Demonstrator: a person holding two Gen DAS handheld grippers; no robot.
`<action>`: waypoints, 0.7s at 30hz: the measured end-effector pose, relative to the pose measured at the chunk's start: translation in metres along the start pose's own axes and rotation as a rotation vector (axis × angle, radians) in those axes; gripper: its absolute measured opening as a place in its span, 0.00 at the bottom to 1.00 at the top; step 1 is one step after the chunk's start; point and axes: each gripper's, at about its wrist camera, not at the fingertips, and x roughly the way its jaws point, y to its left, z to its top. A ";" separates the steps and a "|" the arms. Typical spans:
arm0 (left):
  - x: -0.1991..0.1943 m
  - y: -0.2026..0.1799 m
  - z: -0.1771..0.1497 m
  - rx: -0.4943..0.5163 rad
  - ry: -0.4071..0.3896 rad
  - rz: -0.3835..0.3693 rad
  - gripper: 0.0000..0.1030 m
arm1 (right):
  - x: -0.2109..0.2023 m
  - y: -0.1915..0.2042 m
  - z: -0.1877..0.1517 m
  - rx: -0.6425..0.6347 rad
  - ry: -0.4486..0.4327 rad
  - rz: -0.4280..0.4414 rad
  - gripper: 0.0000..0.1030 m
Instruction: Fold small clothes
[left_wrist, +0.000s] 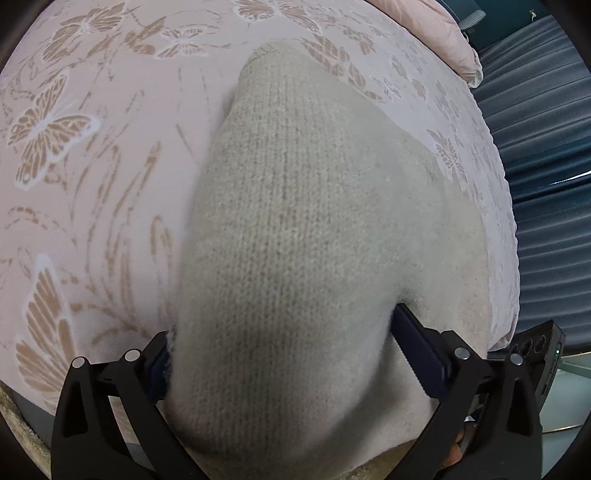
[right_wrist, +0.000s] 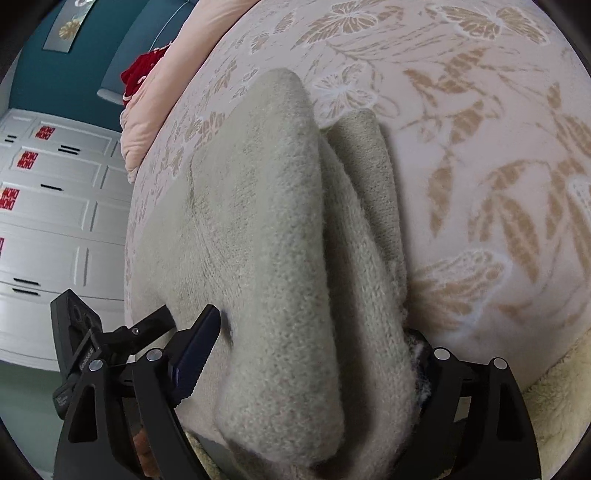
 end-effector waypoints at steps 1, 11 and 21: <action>0.001 -0.004 0.001 0.012 -0.002 0.017 0.96 | 0.000 -0.002 0.001 0.011 -0.002 0.015 0.80; -0.024 -0.032 -0.002 0.148 0.002 0.080 0.57 | -0.024 0.019 -0.006 -0.074 -0.056 0.022 0.33; -0.070 -0.073 -0.007 0.250 -0.080 0.008 0.51 | -0.086 0.068 -0.011 -0.263 -0.219 -0.005 0.32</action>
